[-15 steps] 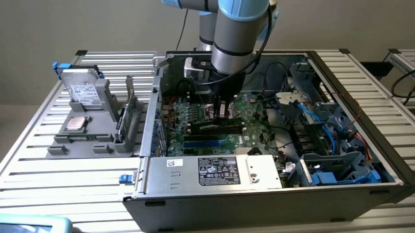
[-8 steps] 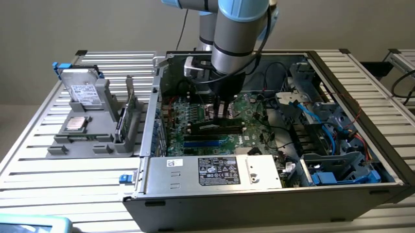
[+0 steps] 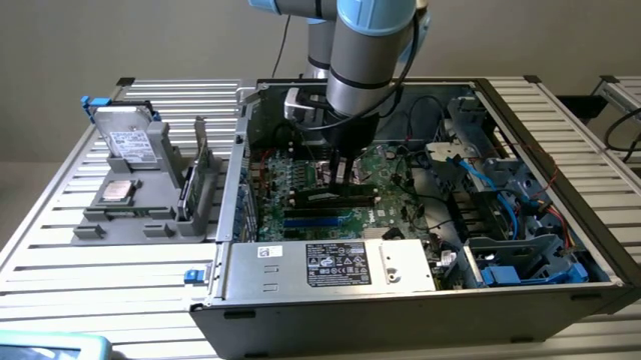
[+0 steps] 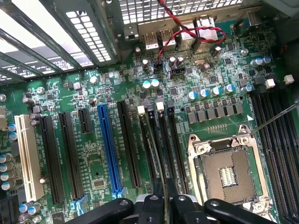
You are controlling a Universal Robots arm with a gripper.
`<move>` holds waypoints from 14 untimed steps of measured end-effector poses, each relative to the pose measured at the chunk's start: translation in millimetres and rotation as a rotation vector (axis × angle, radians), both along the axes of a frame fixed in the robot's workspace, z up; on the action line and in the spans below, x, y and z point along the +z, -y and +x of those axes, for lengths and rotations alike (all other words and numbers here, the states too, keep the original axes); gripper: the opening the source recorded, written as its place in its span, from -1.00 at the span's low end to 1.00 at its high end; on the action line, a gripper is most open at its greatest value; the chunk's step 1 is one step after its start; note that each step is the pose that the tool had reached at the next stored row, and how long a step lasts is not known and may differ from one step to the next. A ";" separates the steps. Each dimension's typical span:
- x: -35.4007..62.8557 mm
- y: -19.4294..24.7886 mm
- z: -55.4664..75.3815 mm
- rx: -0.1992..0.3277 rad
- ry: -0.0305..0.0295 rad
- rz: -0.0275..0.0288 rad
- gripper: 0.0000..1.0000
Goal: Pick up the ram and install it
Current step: 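Insert the ram into the slot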
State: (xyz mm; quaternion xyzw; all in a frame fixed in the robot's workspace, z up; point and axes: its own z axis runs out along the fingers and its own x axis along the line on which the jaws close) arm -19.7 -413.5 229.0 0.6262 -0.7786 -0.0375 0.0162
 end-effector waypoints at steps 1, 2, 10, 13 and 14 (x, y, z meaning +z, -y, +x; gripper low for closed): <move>0.0 0.1 0.0 0.000 0.0000 0.0002 -0.72; 0.0 0.3 -0.1 0.000 0.0000 0.0002 -0.72; -1.4 1.3 -0.2 0.002 -0.0001 0.0000 -0.72; -1.7 1.3 -0.2 0.014 0.0000 0.0000 -0.72; -1.8 1.3 -0.2 0.022 0.0000 0.0001 -0.72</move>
